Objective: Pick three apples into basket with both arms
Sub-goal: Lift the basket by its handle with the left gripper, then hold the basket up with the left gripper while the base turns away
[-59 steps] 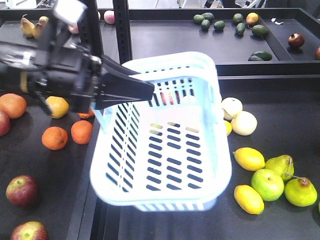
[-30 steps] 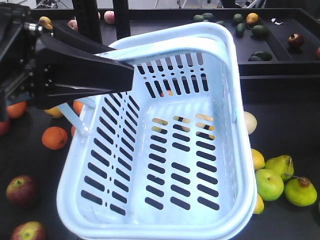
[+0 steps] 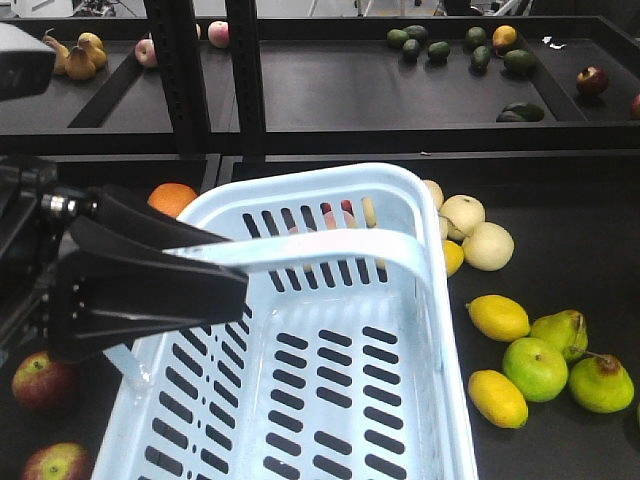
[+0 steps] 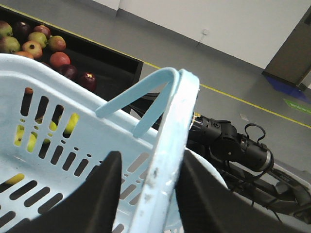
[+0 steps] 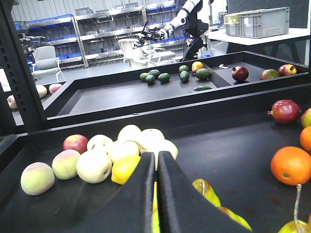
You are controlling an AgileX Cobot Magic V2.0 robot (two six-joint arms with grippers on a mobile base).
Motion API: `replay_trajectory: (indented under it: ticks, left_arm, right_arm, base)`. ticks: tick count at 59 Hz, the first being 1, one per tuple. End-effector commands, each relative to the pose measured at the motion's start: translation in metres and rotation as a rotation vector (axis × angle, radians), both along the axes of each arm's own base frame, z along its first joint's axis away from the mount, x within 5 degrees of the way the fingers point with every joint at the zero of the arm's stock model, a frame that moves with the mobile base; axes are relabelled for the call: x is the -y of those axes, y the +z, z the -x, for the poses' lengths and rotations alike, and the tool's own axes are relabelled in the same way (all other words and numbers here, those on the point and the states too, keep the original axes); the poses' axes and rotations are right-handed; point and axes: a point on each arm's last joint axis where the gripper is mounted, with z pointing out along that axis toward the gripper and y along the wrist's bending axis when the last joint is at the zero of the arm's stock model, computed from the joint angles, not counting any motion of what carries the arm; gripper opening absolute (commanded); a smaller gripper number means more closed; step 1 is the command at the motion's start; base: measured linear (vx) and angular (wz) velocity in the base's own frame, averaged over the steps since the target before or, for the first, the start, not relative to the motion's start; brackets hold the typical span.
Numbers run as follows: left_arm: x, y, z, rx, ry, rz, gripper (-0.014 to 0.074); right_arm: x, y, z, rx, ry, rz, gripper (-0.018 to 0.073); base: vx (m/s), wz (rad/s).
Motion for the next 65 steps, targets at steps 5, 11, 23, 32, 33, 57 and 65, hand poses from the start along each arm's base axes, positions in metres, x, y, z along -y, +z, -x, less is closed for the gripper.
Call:
replay_trajectory:
  ticks: [5, 11, 23, 32, 33, 57, 65]
  left_arm:
    - [-0.0011, 0.0076, 0.0197, 0.040, -0.126, -0.020, -0.0008]
    - [-0.0011, 0.0077, 0.0196, 0.040, -0.125, -0.019, -0.0007]
    - [-0.0011, 0.0077, 0.0196, 0.040, -0.125, -0.019, -0.0007]
    - [-0.0011, 0.0077, 0.0196, 0.040, -0.125, -0.019, -0.0007]
    - [-0.0011, 0.0077, 0.0196, 0.040, -0.125, -0.019, -0.0006]
    - [-0.0011, 0.0078, 0.0196, 0.040, -0.125, -0.018, -0.0006]
    - [-0.0011, 0.0078, 0.0196, 0.040, -0.125, -0.018, -0.0006]
  right_arm:
    - [-0.0008, 0.0028, 0.0004, 0.071, 0.009, 0.023, -0.0004]
    - [-0.0008, 0.0028, 0.0004, 0.071, 0.009, 0.023, -0.0004]
    - [-0.0008, 0.0028, 0.0004, 0.071, 0.009, 0.023, -0.0004]
    - [-0.0008, 0.0028, 0.0004, 0.071, 0.009, 0.023, -0.0004]
    - [-0.0008, 0.0028, 0.0004, 0.071, 0.009, 0.023, -0.0004]
    - [-0.0008, 0.0029, 0.0004, 0.071, 0.009, 0.023, -0.0004]
    - [-0.0008, 0.0029, 0.0004, 0.071, 0.009, 0.023, -0.0004]
  base:
    - [0.00, 0.00]
    - [0.00, 0.00]
    - [0.00, 0.00]
    - [0.00, 0.00]
    - [0.00, 0.00]
    - [0.00, 0.00]
    - [0.00, 0.00]
